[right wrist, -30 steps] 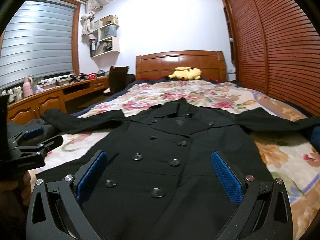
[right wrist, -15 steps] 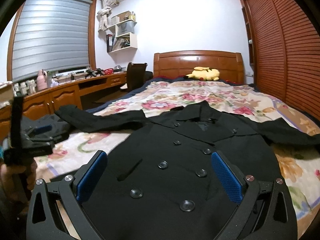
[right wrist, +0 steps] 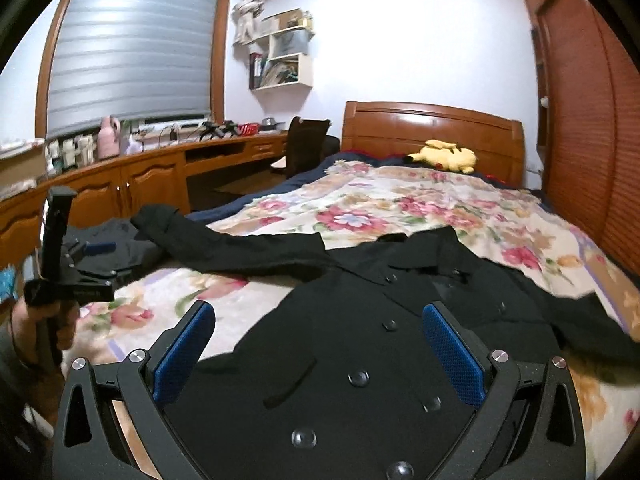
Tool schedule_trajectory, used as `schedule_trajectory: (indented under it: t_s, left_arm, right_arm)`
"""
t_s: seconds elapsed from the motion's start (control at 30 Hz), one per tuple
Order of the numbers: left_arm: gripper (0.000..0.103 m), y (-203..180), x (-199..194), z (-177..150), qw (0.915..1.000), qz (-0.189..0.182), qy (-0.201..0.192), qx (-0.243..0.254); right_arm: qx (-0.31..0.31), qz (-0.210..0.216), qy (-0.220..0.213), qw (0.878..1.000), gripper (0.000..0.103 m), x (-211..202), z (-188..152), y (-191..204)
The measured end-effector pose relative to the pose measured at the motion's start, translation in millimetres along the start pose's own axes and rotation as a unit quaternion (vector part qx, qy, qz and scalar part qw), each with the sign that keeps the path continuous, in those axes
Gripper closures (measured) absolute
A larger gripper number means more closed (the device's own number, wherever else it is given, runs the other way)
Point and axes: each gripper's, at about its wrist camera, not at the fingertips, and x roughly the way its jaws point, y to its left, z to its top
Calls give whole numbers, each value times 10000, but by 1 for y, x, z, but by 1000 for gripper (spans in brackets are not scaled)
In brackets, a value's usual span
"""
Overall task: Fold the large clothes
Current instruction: 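Move the left gripper to the black coat's sleeve cuff and grasp it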
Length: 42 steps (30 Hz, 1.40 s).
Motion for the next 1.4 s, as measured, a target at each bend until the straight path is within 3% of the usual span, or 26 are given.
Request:
schedule_trajectory:
  t_s: [0.2,0.5,0.67,0.8,1.03,1.13,1.2,1.4]
  left_arm:
    - [0,33,13,18,9997,33,220,-104]
    - [0,82,46,41,9954,215,884,-303]
    - [0,106,58,50,9947,426,880,-305]
    - [0,122,80,55,9915,494,1132,-410]
    - [0,147,108,66,9866,746,1221,-779]
    - [11,158,112,67,9858,789,1145,-940]
    - [27,168,118,66,9834,831,1190,-1085]
    - [27,196,137,53,9705,1011,1495,-1597]
  right_arm:
    - [-22,209,-15,9998,0,25,10,4]
    - [-104,364,328,9987,0,61,-15,-6]
    - [13,520,540,9972,0,73,-23,-19]
    - [-39,465,656,9968,0,81,-28,-25]
    - [-212,343,794,9960,0,89,-20,-3]
    - [-258,335,852,9955,0,86,-20,9]
    - [-221,438,896,9948,0,85,-22,9]
    - [-60,626,928,9937,0,85,-21,0]
